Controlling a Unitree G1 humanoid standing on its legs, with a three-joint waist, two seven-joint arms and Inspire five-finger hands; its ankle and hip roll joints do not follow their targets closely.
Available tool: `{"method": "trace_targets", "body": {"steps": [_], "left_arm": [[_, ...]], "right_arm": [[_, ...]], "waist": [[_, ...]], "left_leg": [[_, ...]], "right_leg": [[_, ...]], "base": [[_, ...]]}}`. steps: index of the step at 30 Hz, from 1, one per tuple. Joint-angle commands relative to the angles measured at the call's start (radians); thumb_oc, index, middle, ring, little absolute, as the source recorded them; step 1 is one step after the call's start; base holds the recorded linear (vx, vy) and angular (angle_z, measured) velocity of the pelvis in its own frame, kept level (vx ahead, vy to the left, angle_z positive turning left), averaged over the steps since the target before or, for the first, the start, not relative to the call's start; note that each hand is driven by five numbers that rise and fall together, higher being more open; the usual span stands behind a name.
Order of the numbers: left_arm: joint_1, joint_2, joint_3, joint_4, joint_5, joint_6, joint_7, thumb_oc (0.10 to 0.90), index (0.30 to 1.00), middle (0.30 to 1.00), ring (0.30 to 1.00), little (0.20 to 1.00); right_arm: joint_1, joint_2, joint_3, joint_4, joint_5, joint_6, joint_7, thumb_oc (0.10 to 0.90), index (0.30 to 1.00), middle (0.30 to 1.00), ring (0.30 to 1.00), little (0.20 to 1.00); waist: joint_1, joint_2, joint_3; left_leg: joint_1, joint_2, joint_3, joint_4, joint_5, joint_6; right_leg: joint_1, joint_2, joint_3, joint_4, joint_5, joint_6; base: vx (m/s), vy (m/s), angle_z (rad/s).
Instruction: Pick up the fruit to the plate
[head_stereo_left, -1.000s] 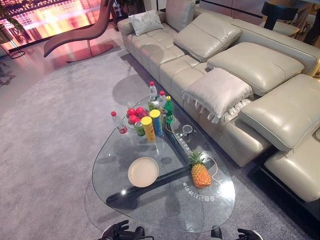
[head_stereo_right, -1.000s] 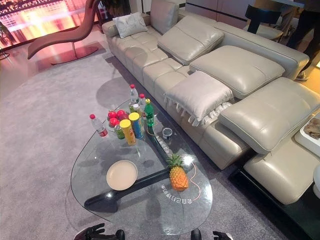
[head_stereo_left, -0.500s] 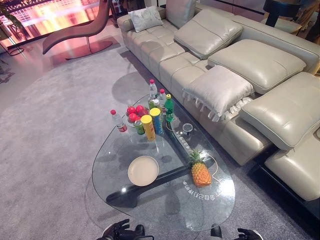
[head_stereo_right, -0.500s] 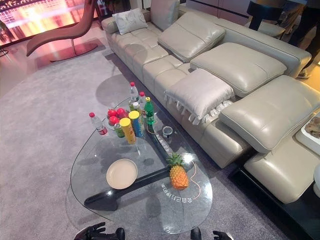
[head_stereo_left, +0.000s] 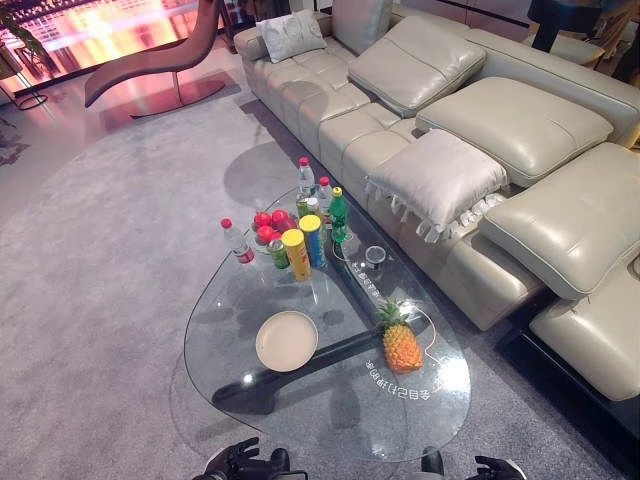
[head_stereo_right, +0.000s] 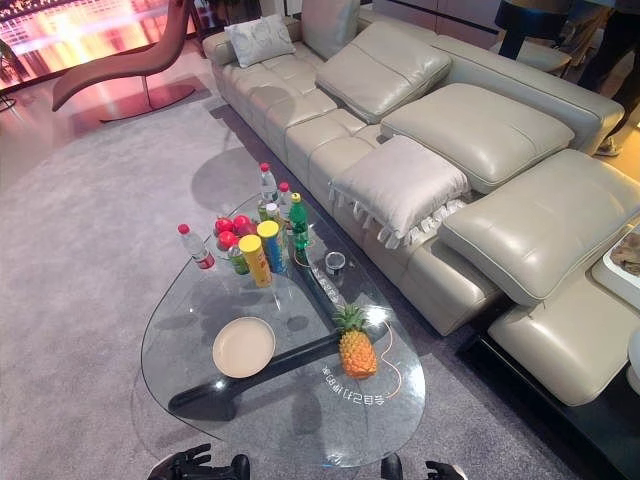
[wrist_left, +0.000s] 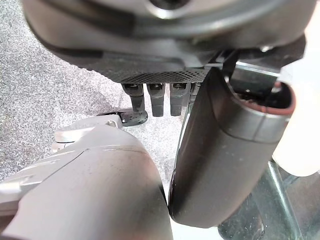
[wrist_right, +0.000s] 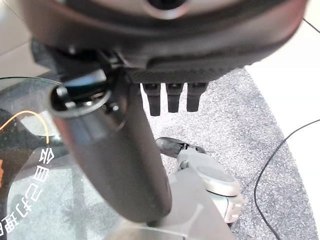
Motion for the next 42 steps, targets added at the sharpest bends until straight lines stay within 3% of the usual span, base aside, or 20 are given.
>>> {"method": "trace_targets", "body": {"steps": [1, 16, 20, 26, 29, 42], "left_arm": [[-0.07, 0.08, 0.012, 0.04, -0.028, -0.038, 0.01, 0.8, 0.9, 0.9, 0.9, 0.9], [-0.147, 0.117, 0.013, -0.018, -0.16, -0.034, -0.007, 0.8, 0.9, 0.9, 0.9, 0.9], [-0.188, 0.12, -0.041, -0.085, -0.24, -0.041, -0.099, 0.8, 0.9, 0.9, 0.9, 0.9], [-0.272, 0.145, -0.079, -0.128, -0.337, -0.032, -0.08, 0.8, 0.9, 0.9, 0.9, 0.9], [-0.338, 0.169, -0.075, -0.143, -0.405, -0.026, -0.058, 0.8, 0.9, 0.9, 0.9, 0.9], [-0.459, 0.198, -0.05, -0.183, -0.448, -0.085, 0.157, 0.8, 0.9, 0.9, 0.9, 0.9]], "right_arm": [[-0.051, -0.011, -0.028, 0.017, -0.007, 0.0, -0.002, 0.8, 0.9, 0.9, 0.9, 0.9], [-0.134, -0.07, -0.024, 0.019, 0.025, 0.022, -0.024, 0.8, 0.9, 0.9, 0.9, 0.9], [-0.189, -0.102, -0.027, 0.002, 0.065, 0.019, -0.035, 0.8, 0.9, 0.9, 0.9, 0.9], [-0.262, -0.144, -0.038, -0.037, 0.136, -0.02, -0.067, 0.8, 0.9, 0.9, 0.9, 0.9], [-0.319, -0.167, -0.036, -0.052, 0.168, -0.037, -0.091, 0.8, 0.9, 0.9, 0.9, 0.9], [-0.424, -0.163, -0.007, -0.124, 0.22, -0.118, -0.214, 0.8, 0.9, 0.9, 0.9, 0.9]], "waist": [[0.023, -0.028, 0.058], [0.03, -0.014, 0.234], [0.032, -0.001, 0.281], [0.039, -0.002, 0.354], [0.031, -0.003, 0.391], [0.021, -0.031, 0.391]], "left_leg": [[0.028, 0.031, 0.062, 0.005, -0.004, 0.012], [-0.154, -0.007, 0.023, 0.005, 0.019, 0.024], [-0.203, -0.016, 0.012, 0.005, 0.028, 0.024], [-0.249, -0.015, 0.008, 0.009, 0.043, 0.027], [-0.331, -0.015, -0.003, 0.083, 0.036, 0.025], [-0.681, -0.026, -0.063, 0.391, -0.028, 0.038]], "right_leg": [[0.025, -0.066, -0.119, 0.007, 0.012, -0.003], [-0.181, -0.078, -0.057, 0.004, 0.077, 0.008], [-0.232, -0.073, -0.052, 0.006, 0.088, 0.005], [-0.326, -0.075, -0.037, 0.088, 0.072, 0.003], [-0.404, -0.072, -0.013, 0.156, 0.055, -0.002], [-0.733, -0.036, 0.036, 0.4, 0.015, -0.011]], "base": [[0.04, 0.016, 0.0], [-0.07, 0.003, 0.0], [-0.07, 0.013, 0.02], [-0.1, -0.021, 0.03], [-0.14, -0.031, -0.02], [-0.09, -0.035, 0.05]]}}
